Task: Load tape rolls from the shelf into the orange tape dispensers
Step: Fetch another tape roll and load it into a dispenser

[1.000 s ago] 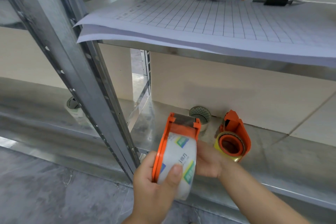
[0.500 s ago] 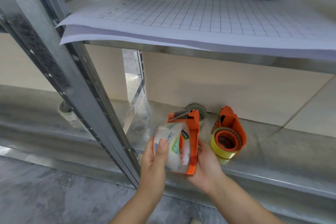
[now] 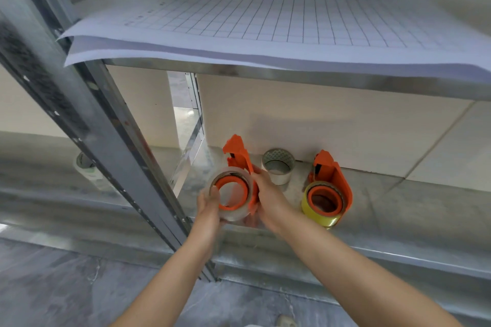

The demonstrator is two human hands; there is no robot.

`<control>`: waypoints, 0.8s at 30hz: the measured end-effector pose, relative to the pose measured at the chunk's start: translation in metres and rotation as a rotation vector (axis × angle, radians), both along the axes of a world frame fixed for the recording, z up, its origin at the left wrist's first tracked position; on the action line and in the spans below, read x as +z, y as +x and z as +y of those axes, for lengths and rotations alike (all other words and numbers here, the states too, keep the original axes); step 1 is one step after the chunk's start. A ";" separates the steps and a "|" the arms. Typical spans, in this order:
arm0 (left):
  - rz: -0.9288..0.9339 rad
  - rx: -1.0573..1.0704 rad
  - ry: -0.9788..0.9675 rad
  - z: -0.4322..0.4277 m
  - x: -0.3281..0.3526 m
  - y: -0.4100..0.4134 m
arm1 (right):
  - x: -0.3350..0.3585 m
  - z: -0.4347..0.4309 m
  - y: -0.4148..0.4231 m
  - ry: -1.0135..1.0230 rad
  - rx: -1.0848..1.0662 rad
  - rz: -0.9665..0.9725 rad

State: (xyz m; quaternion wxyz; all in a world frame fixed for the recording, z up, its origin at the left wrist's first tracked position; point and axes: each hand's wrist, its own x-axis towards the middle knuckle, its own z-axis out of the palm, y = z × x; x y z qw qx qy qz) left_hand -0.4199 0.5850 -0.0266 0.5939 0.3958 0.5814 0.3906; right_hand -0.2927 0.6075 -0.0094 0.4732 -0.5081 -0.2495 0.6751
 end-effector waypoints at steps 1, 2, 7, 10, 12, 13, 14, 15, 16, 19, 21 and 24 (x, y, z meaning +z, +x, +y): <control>0.060 -0.002 -0.009 0.007 -0.003 -0.001 | -0.004 0.004 -0.002 0.020 0.001 -0.025; 0.128 0.010 -0.031 0.014 -0.006 -0.001 | -0.006 0.007 -0.004 0.038 0.003 -0.043; 0.338 0.040 -0.136 0.044 -0.021 -0.006 | -0.023 0.017 -0.012 -0.020 0.003 0.000; 0.450 0.061 -0.153 0.048 -0.028 -0.007 | -0.028 0.019 -0.017 -0.080 -0.032 -0.031; 0.486 0.099 -0.161 0.047 -0.033 -0.007 | -0.031 0.020 -0.019 -0.067 0.010 -0.203; 0.515 0.106 -0.159 0.047 -0.035 -0.008 | -0.032 0.020 -0.019 -0.060 0.038 -0.306; 0.532 0.094 -0.159 0.047 -0.036 -0.008 | -0.032 0.019 -0.018 -0.055 0.052 -0.374; 0.547 0.075 -0.149 0.046 -0.035 -0.008 | -0.034 0.019 -0.017 -0.057 0.056 -0.396; 0.555 0.078 -0.126 0.046 -0.036 -0.008 | -0.034 0.019 -0.016 -0.052 0.057 -0.408; 0.599 0.068 -0.071 0.046 -0.033 -0.005 | -0.037 0.018 -0.014 -0.025 0.085 -0.409; 0.609 0.085 -0.066 0.047 -0.029 -0.005 | -0.036 0.017 -0.011 -0.046 0.067 -0.362; 0.642 0.145 0.030 0.049 -0.018 -0.003 | -0.034 0.017 0.001 -0.087 -0.018 -0.372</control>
